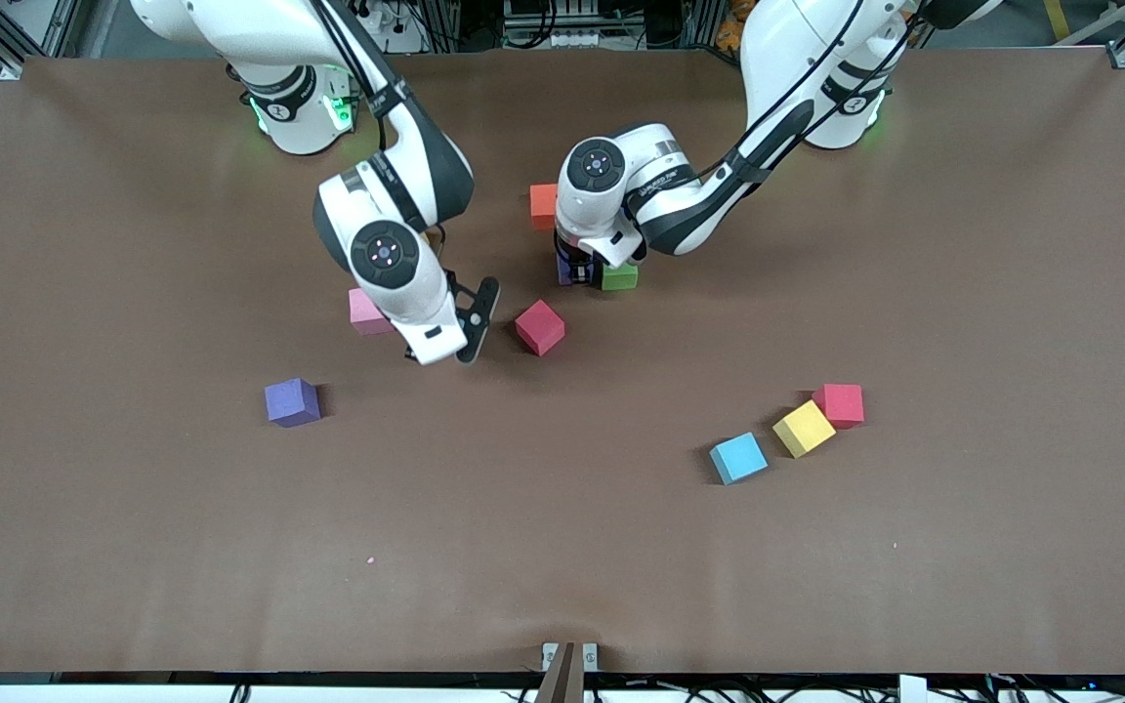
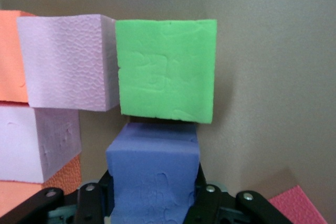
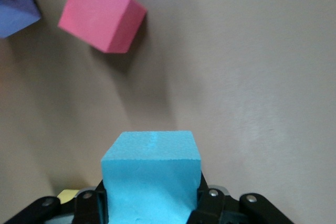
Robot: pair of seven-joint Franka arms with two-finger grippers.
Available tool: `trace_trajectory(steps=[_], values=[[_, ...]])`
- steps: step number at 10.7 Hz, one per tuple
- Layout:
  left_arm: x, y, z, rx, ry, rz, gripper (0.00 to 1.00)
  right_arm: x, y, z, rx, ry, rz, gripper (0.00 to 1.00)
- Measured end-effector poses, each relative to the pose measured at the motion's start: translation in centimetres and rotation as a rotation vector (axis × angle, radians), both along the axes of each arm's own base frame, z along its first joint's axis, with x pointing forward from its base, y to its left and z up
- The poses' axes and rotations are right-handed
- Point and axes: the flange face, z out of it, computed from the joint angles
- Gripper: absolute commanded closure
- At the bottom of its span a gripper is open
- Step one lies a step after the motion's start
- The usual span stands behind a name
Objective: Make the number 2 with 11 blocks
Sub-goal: 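Hold purple in place with the left gripper while the right gripper carries cyan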
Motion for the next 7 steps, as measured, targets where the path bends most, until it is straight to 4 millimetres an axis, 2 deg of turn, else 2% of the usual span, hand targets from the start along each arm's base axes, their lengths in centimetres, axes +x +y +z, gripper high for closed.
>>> trace_trajectory(steps=[4, 7], values=[[-0.1, 0.3, -0.7, 0.013, -0.004, -0.016, 0.93, -4.2, 0.3, -0.6, 0.022, -0.012, 0.087, 0.54], [-0.3, 0.5, -1.0, 0.022, -0.010, -0.030, 0.92, -7.5, 1.9, -1.8, 0.035, -0.031, 0.145, 0.54]])
